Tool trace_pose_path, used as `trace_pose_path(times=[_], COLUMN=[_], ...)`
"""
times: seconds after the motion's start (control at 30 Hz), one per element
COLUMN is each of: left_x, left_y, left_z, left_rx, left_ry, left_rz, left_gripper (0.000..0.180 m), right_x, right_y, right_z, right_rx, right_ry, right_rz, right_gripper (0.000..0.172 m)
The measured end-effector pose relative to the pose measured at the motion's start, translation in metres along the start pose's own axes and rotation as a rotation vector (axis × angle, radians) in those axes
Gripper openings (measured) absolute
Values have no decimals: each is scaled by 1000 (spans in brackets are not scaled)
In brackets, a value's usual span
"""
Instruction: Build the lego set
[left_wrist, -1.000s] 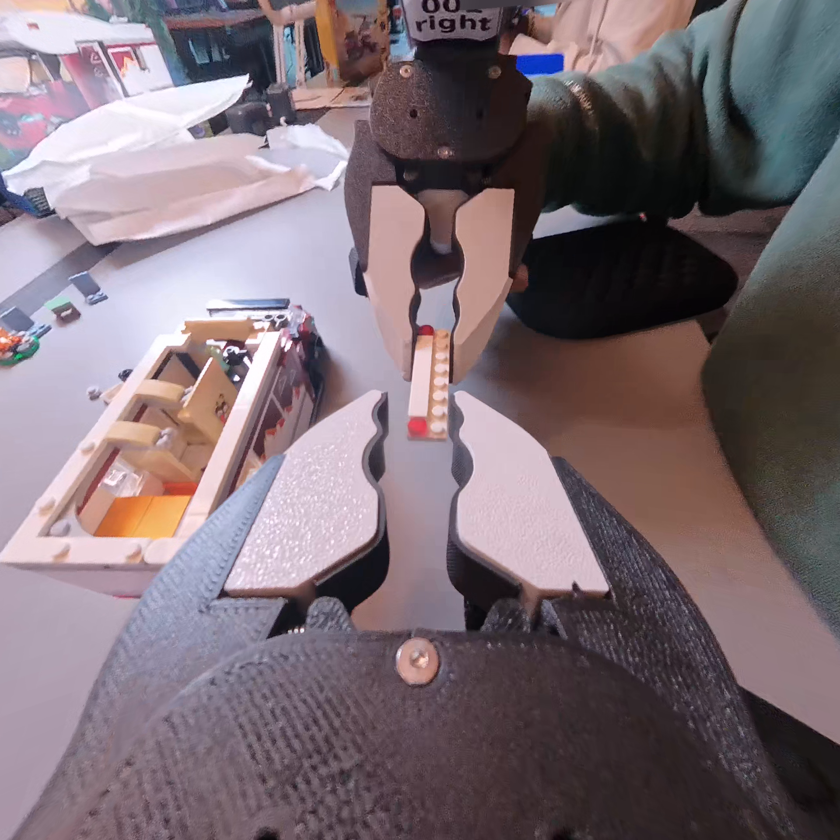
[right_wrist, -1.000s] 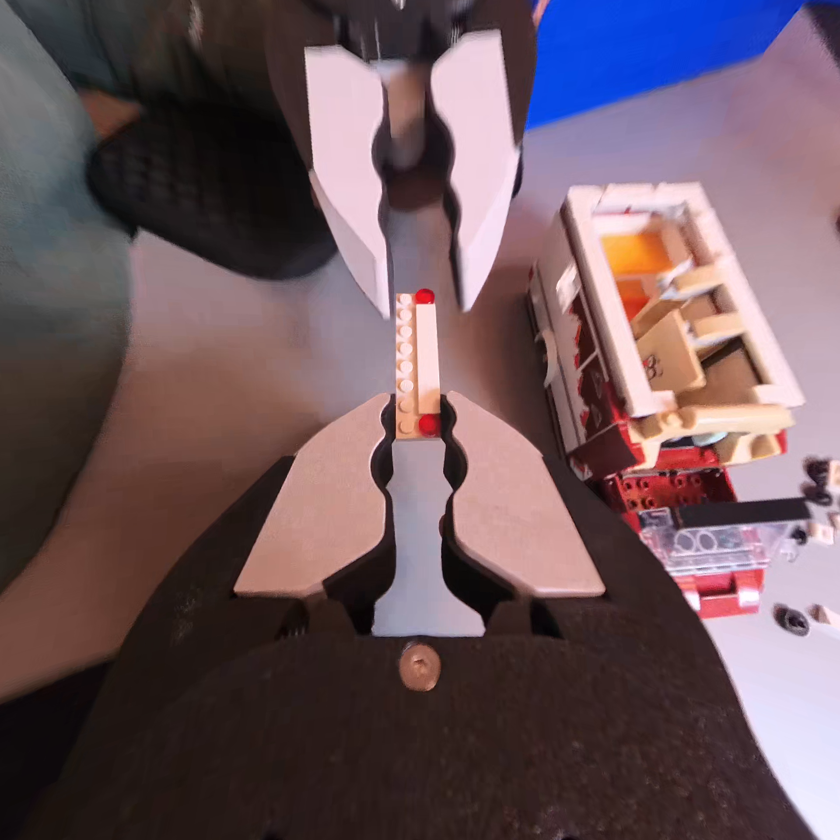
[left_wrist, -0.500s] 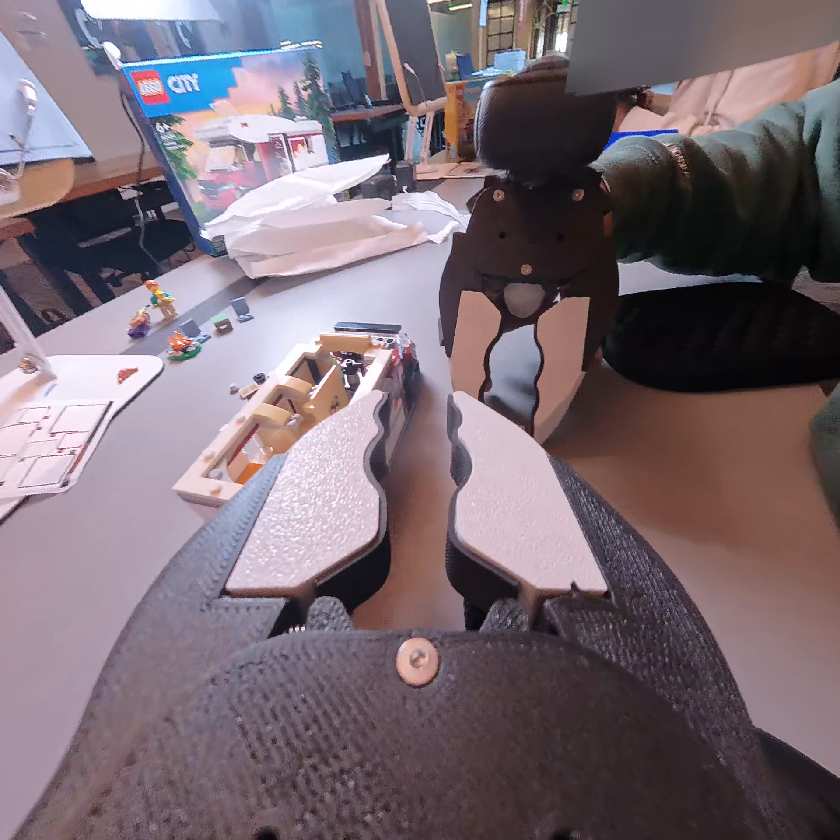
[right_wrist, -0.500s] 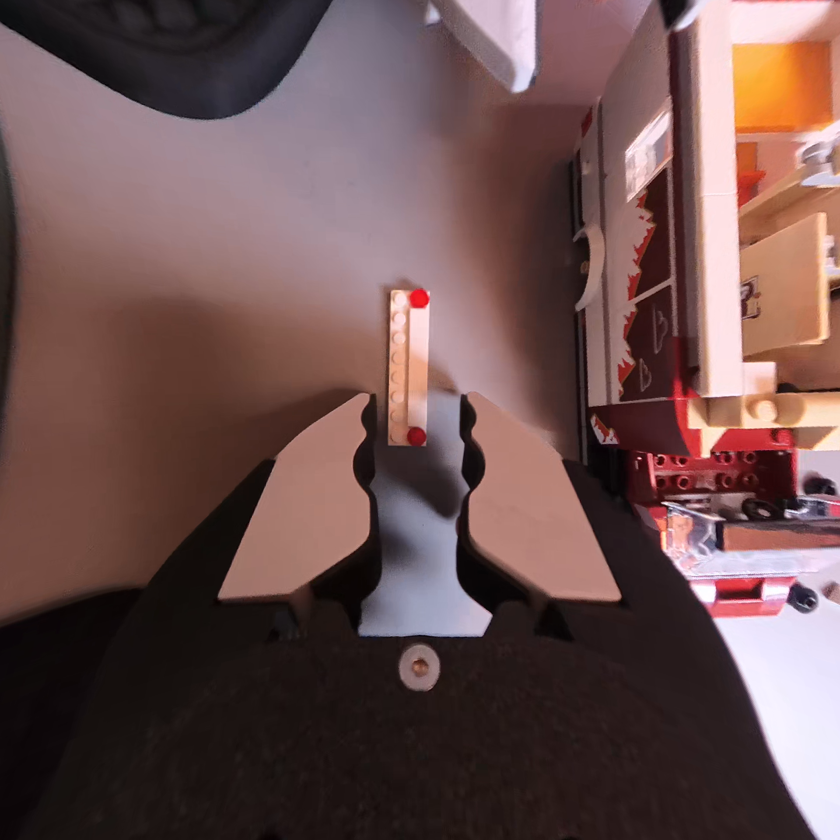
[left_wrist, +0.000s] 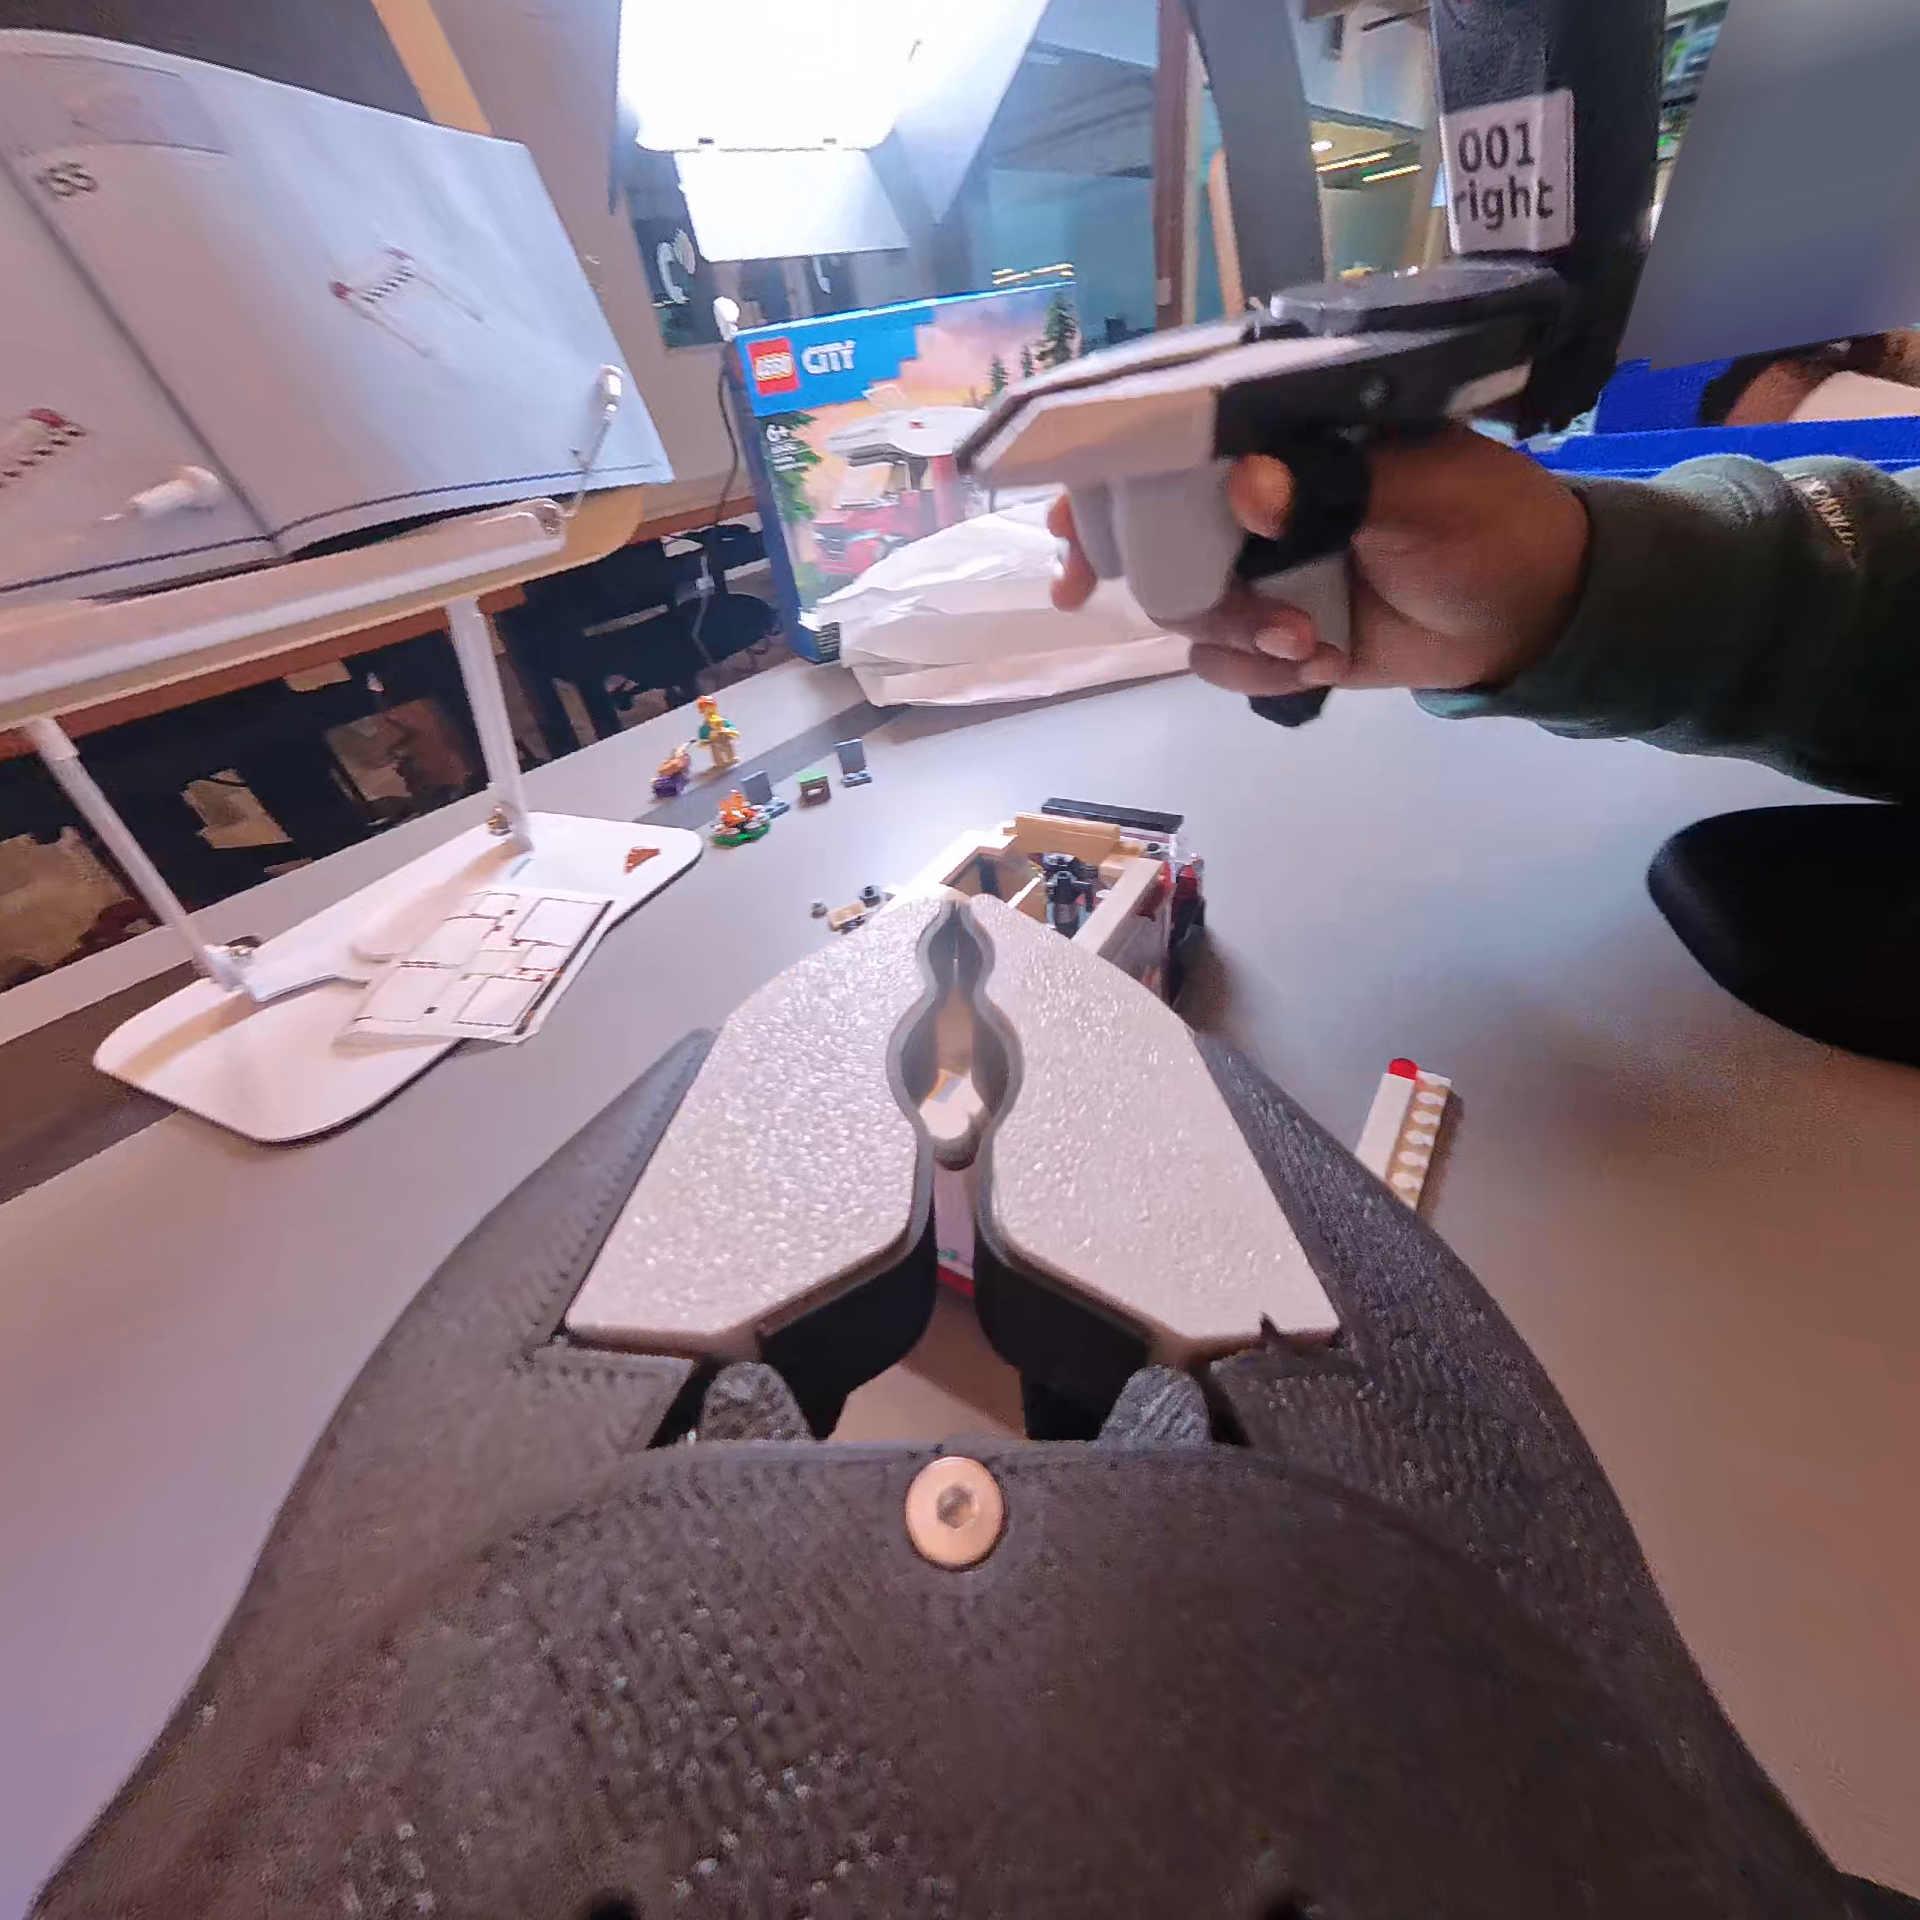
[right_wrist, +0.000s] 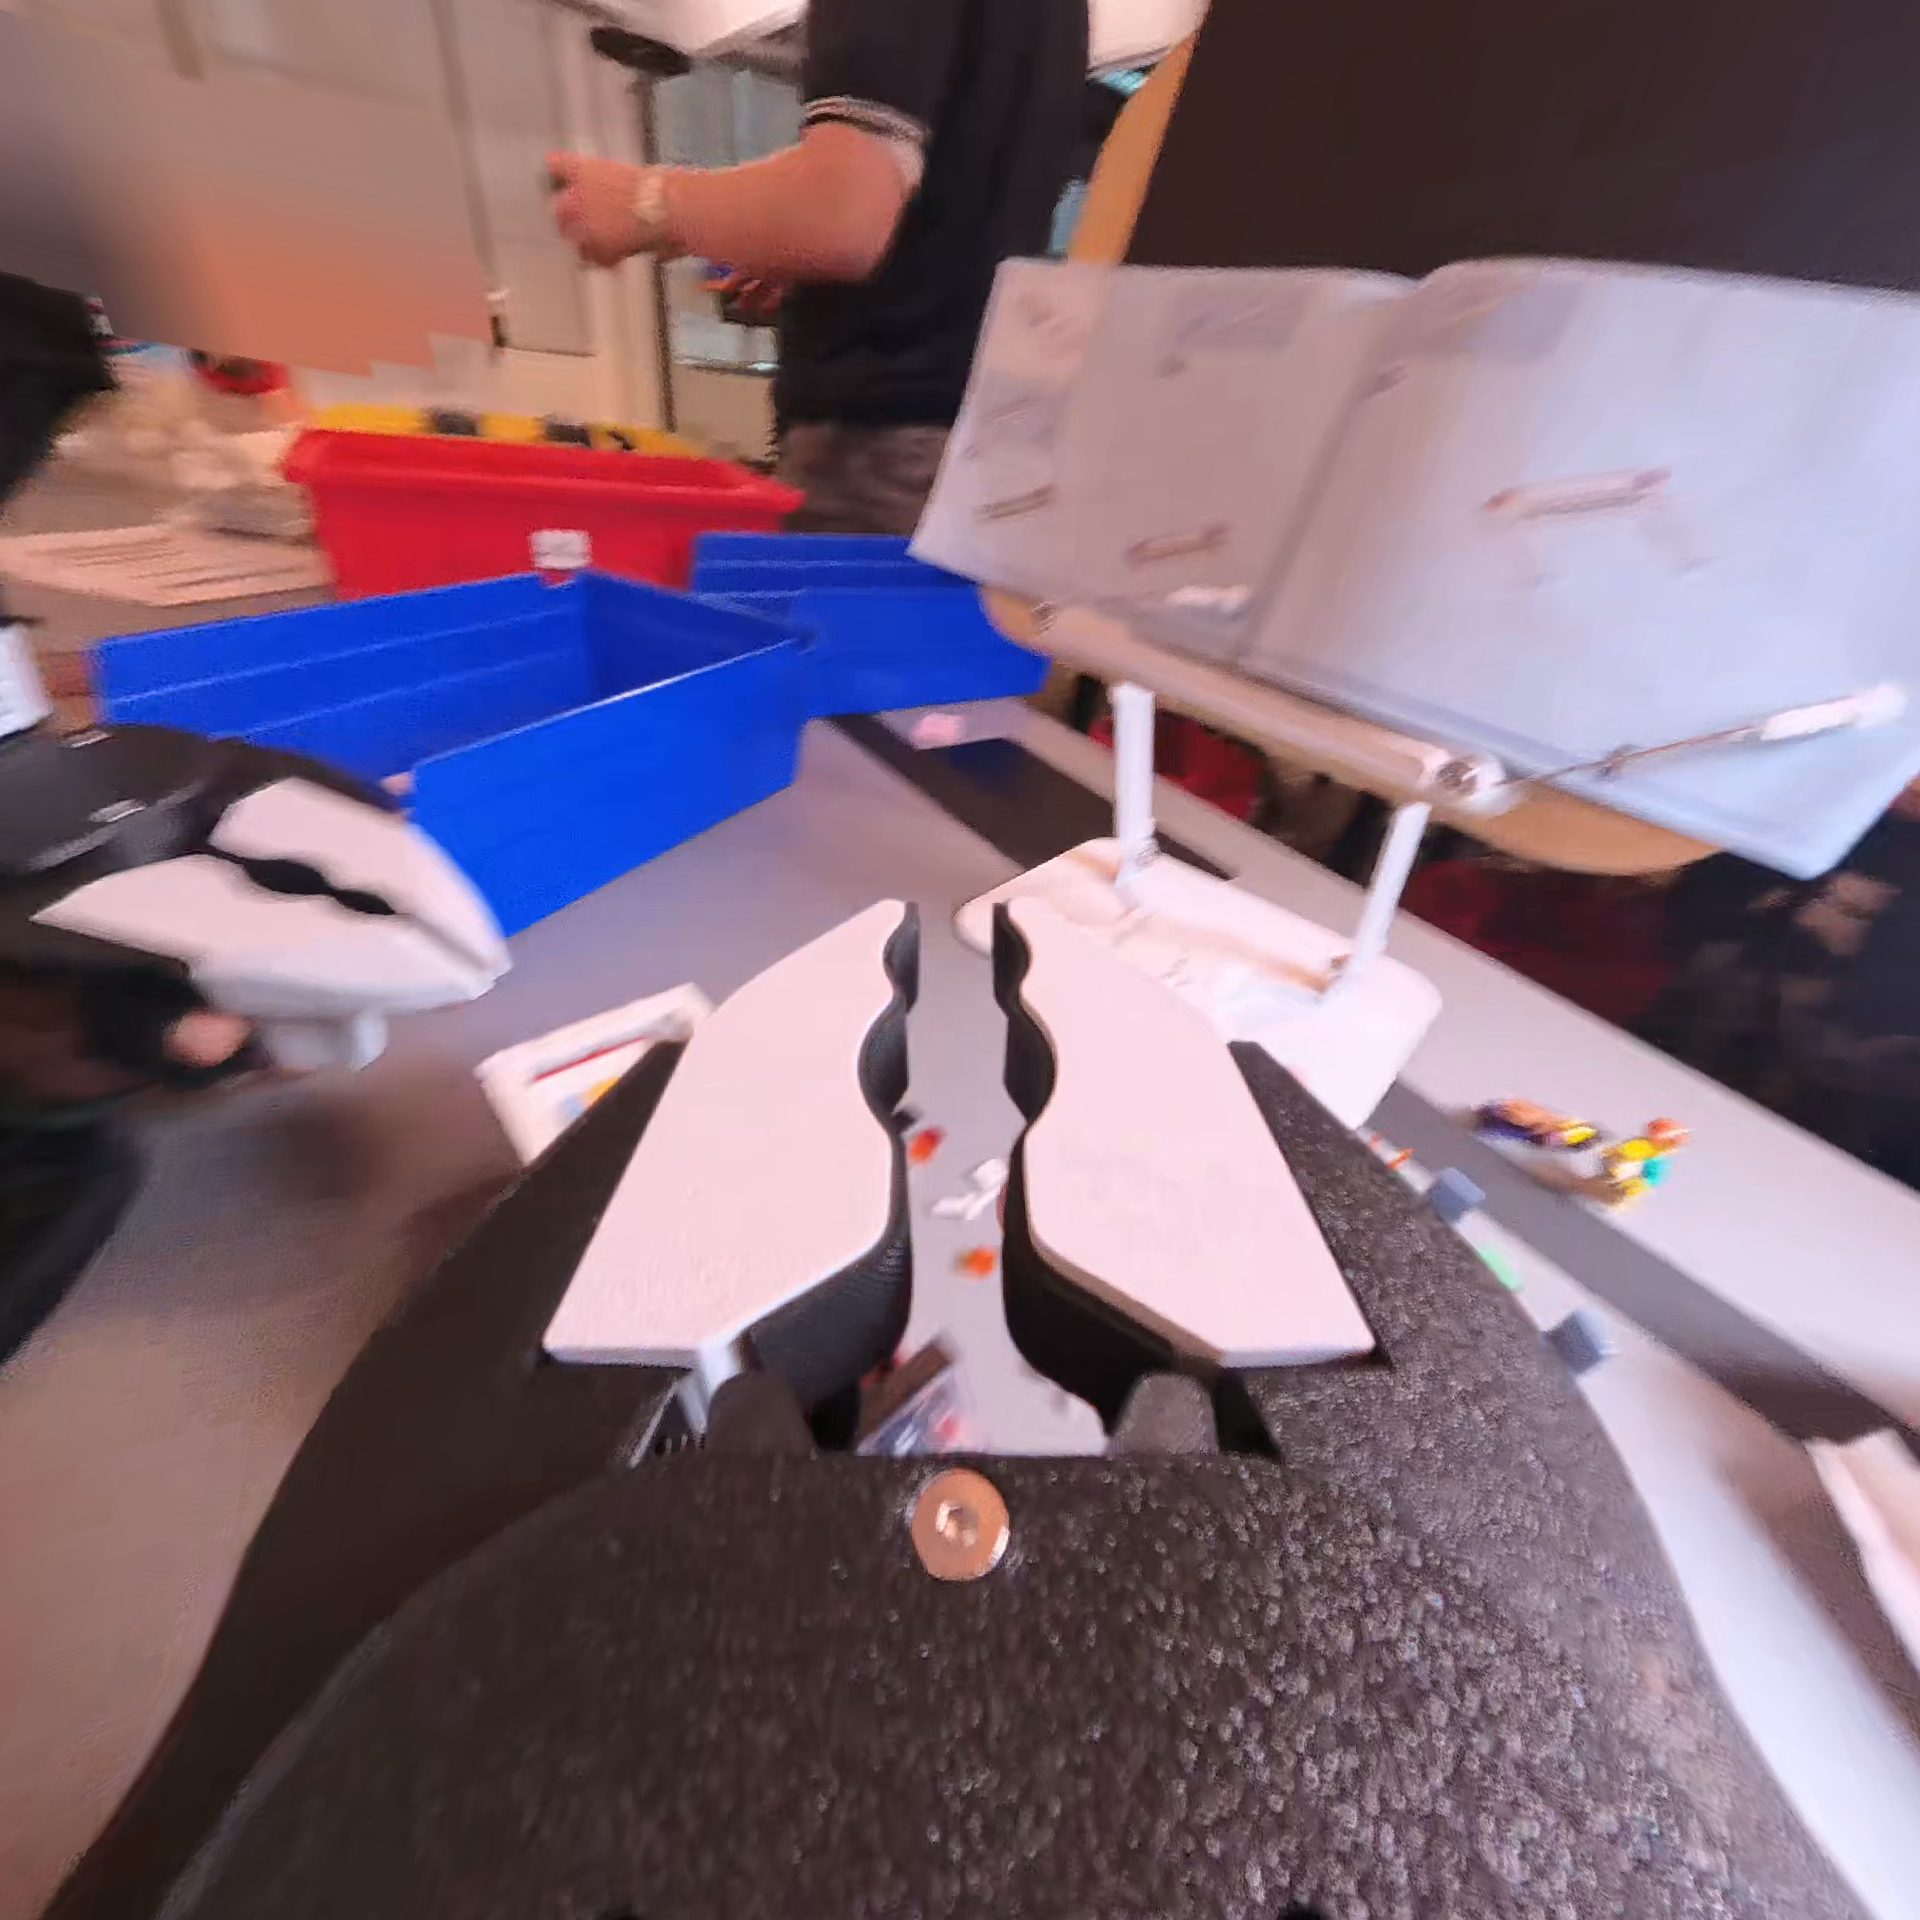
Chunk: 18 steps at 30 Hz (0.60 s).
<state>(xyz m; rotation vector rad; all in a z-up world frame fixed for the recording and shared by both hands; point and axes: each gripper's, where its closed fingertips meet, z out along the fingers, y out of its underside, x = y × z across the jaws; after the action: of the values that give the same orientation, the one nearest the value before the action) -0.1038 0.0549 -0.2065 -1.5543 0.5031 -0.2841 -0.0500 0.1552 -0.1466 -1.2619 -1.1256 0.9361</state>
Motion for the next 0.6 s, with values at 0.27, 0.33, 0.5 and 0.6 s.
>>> trace_pose_path(times=[0.27,0.33,0.5,0.6], left_x=[-13,-12,-10,-6], left_y=[1,2,1,1], left_z=[-3,-2,-2,-1], left_rx=[4,4,8,9], left_ry=[-55,-46,-35,-24], left_rz=[-16,-13,0,12], left_gripper=[0,0,0,0], right_x=[78,98,129,136], right_y=[-65,-76,-88,-88], right_z=[102,126,167,176], right_rx=[95,105,90,75], right_ry=[236,289,338,349], right_rz=[-52,-103,-182,-192], right_gripper=[0,0,2,3])
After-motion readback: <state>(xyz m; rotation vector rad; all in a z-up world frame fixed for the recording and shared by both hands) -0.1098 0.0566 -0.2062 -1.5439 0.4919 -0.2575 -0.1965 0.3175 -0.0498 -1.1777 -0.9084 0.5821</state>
